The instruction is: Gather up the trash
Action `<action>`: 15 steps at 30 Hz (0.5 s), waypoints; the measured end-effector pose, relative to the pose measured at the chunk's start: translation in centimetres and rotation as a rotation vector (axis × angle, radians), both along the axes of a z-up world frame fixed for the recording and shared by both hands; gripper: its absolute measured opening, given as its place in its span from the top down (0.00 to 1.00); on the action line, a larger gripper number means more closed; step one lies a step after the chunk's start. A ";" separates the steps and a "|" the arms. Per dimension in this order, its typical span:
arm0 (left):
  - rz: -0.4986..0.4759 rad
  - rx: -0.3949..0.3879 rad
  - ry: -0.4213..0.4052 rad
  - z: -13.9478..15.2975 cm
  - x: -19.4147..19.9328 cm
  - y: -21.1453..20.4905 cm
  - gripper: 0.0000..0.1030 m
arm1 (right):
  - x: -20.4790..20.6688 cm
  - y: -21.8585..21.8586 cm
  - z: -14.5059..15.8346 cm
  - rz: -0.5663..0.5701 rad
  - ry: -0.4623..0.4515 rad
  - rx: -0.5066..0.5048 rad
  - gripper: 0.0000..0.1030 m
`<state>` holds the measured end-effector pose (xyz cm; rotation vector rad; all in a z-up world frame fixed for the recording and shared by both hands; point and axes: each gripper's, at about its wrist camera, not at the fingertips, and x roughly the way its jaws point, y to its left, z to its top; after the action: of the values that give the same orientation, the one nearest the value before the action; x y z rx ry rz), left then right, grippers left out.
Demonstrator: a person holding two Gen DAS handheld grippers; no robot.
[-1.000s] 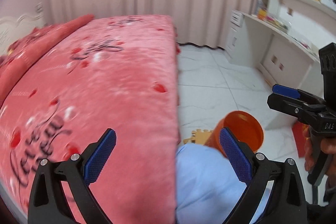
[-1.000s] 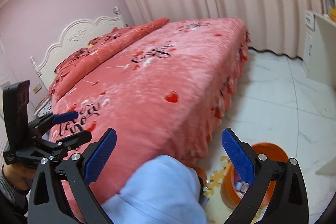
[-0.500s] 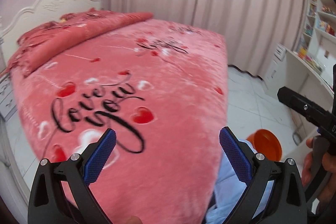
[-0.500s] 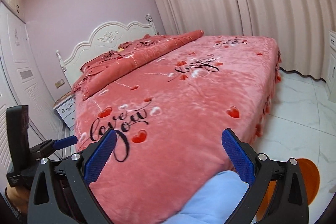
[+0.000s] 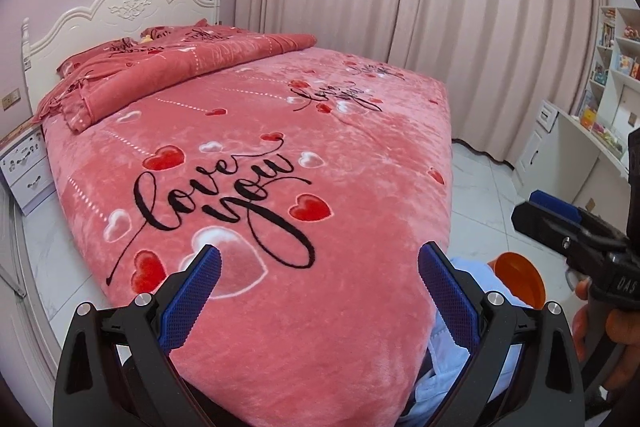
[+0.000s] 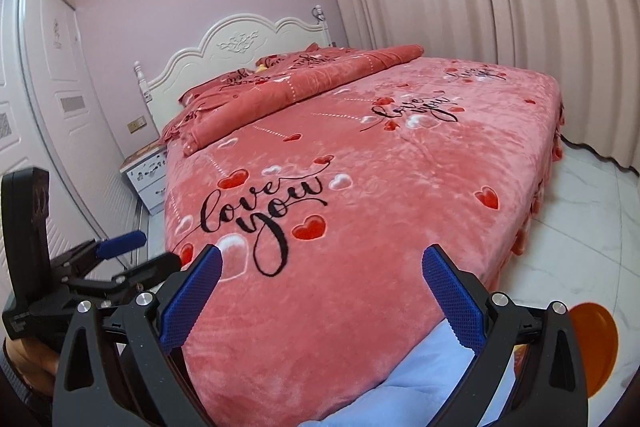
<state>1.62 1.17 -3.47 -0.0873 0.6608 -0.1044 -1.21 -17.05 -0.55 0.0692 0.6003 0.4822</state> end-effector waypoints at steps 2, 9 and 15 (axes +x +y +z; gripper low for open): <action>0.001 -0.012 -0.003 0.1 -0.2 0.2 0.06 | -0.3 0.2 0.0 0.004 -0.010 -0.008 0.05; -0.007 0.001 -0.001 0.2 -0.7 0.1 0.06 | -0.2 0.6 -0.1 0.024 -0.009 -0.010 0.05; 0.003 0.010 -0.016 0.8 -1.0 0.1 0.06 | -0.2 0.9 -0.3 0.039 -0.005 -0.007 0.05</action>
<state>0.64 1.26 -2.71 -0.0776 0.6451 -0.0991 -1.42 -16.13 -0.85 0.0494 0.5991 0.5174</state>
